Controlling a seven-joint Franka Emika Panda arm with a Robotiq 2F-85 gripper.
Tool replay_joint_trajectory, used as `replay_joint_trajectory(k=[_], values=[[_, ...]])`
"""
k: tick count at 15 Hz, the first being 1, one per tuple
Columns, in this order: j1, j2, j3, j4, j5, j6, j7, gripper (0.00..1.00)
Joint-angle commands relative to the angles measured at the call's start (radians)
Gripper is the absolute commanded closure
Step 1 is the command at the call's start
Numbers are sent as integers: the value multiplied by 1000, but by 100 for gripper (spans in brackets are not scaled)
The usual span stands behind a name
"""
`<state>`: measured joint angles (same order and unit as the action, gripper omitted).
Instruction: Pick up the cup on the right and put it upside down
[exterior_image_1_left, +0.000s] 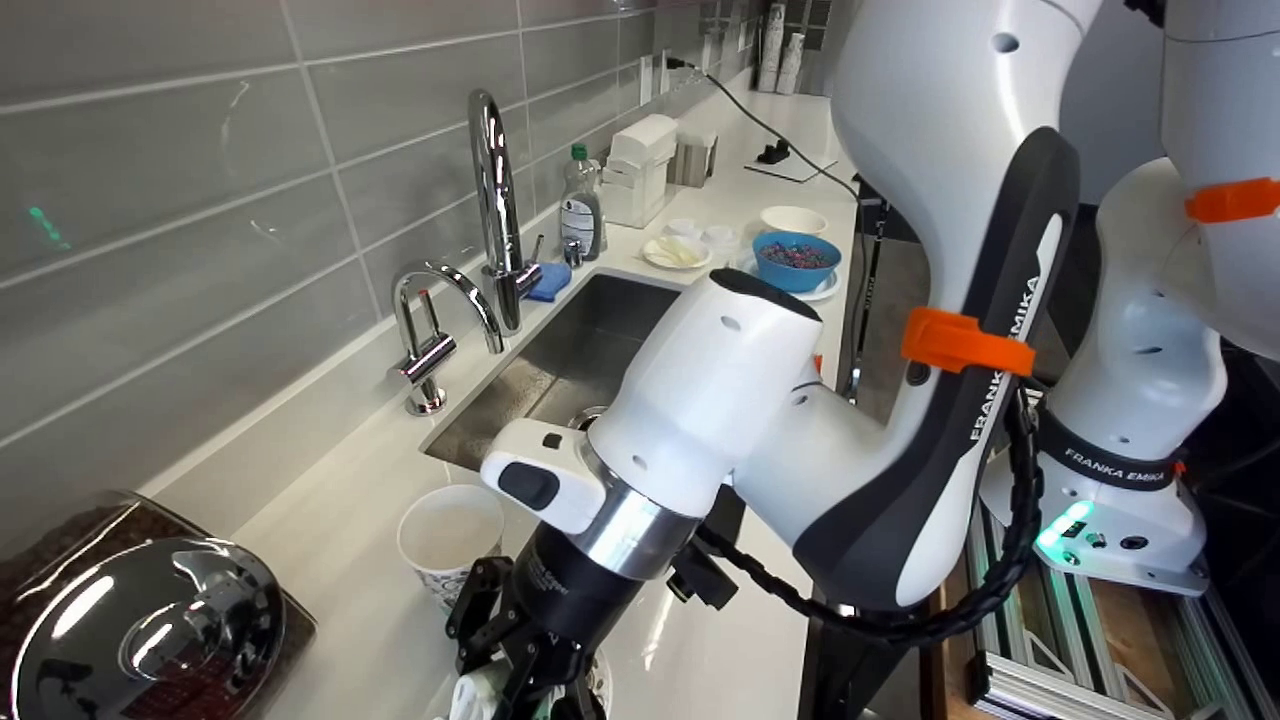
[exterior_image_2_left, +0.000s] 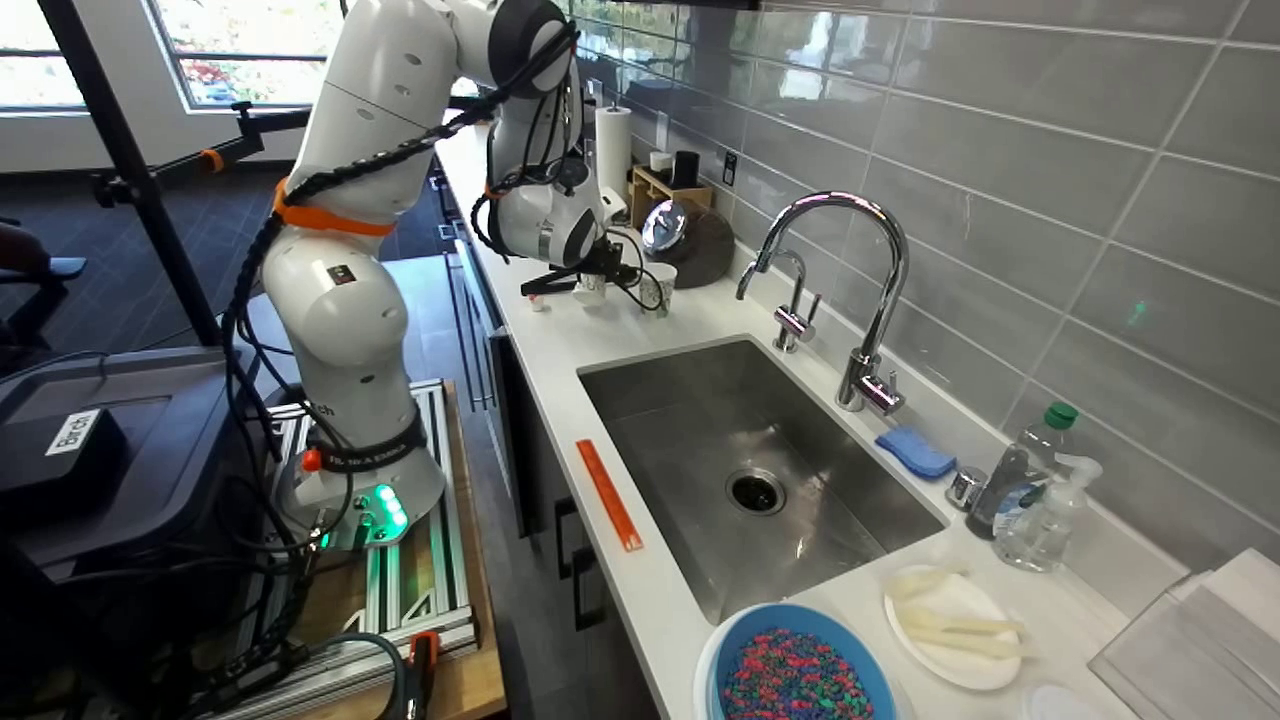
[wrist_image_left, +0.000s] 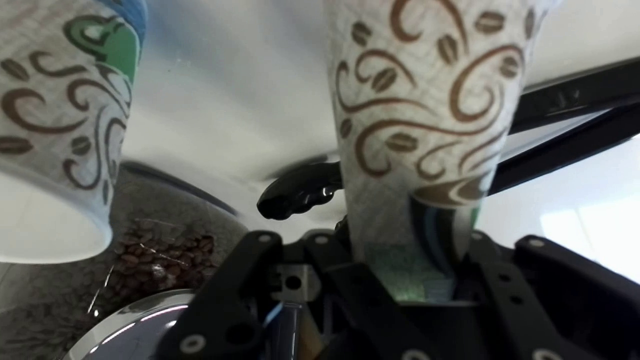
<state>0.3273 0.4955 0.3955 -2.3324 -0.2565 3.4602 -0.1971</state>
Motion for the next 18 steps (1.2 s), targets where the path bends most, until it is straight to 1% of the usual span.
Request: replay_joint_trajectory(k=[1,3,4,5,8,10,13,17,18], values=[[7,41,-11,6,-30,86,3,76],[8,57,-13,7,-41,125,1,72],[10,62,-16,8,-44,138,1,73],[12,69,-19,10,-49,149,0,71],[8,90,-19,12,-70,186,1,75],[9,105,-21,13,-81,211,1,81],[15,116,-31,9,-82,250,0,82],[21,134,-42,6,-85,301,-2,76],[23,136,-45,6,-85,308,-2,72]])
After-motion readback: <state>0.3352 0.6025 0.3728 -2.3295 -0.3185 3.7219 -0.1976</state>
